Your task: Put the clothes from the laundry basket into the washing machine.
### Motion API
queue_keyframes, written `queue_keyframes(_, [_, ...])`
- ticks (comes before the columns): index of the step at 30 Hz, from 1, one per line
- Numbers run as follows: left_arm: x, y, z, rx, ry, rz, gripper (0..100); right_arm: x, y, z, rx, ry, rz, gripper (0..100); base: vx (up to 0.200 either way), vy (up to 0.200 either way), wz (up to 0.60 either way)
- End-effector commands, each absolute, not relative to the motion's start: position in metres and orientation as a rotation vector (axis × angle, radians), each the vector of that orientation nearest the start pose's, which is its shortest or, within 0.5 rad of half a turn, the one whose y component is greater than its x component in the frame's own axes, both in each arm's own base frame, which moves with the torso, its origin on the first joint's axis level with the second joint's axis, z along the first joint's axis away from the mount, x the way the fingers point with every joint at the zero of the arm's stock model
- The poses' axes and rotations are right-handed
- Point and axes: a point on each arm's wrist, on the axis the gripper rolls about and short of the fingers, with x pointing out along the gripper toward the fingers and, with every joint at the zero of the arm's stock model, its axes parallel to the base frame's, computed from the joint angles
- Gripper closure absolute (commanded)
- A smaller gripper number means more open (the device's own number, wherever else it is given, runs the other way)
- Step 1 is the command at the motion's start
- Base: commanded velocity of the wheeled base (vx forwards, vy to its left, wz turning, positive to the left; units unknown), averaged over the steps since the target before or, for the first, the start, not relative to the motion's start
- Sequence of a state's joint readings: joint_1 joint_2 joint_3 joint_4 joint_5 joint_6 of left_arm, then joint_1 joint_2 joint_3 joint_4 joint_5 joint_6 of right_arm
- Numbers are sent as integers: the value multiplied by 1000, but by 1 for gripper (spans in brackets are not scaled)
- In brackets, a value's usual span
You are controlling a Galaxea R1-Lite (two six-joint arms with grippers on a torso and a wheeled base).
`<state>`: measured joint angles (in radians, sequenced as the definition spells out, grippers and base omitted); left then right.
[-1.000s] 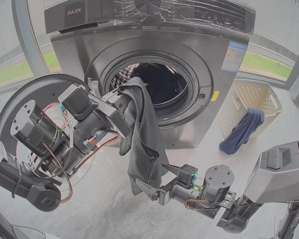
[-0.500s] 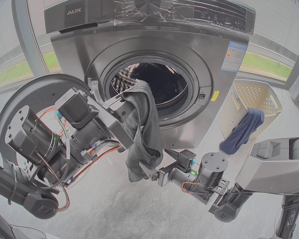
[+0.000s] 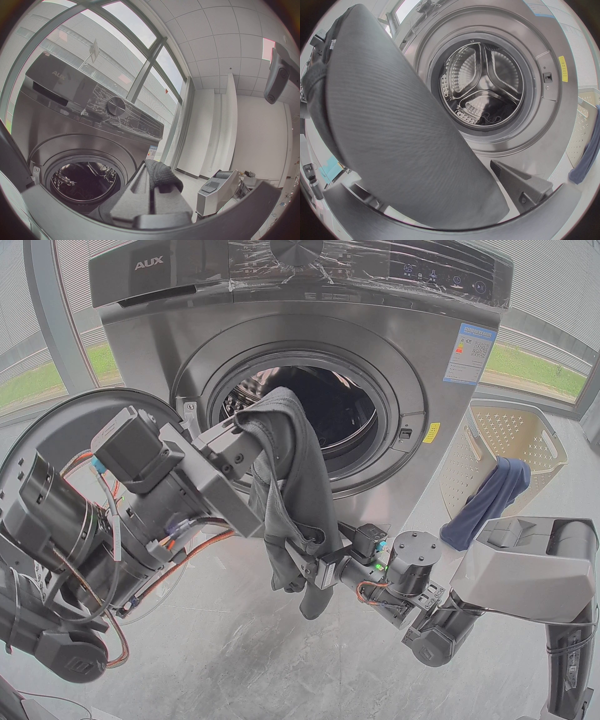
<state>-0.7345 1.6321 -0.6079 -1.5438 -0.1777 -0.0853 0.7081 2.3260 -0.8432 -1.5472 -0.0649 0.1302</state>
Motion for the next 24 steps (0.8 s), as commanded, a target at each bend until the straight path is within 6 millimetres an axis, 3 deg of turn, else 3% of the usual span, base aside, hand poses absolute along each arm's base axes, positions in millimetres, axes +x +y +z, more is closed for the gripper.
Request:
queue_keyframes(1, [191,-178,243,-229,-490,-914,100,313,262,48,151,-17,640,0,0,0,0])
queue_keyframes(6, [192,-176,244,-227,-489,-905,100,314,261,50,162,-21,634,0,0,0,0])
queue_keyframes(7, [192,-175,243,-225,-486,-902,100,314,260,51,165,-23,634,100,0,0,0])
queue_keyframes(11, [203,-169,239,-210,-468,-858,100,310,255,58,173,-22,630,100,0,0,0])
queue_keyframes(17, [233,-144,213,-143,-377,-715,100,296,241,80,180,-37,626,100,0,0,0])
queue_keyframes(22, [234,-136,197,-108,-315,-696,100,292,238,96,199,-72,626,100,0,0,0])
queue_keyframes(24, [233,-135,177,-75,-237,-719,100,291,237,106,221,-97,627,100,0,0,0])
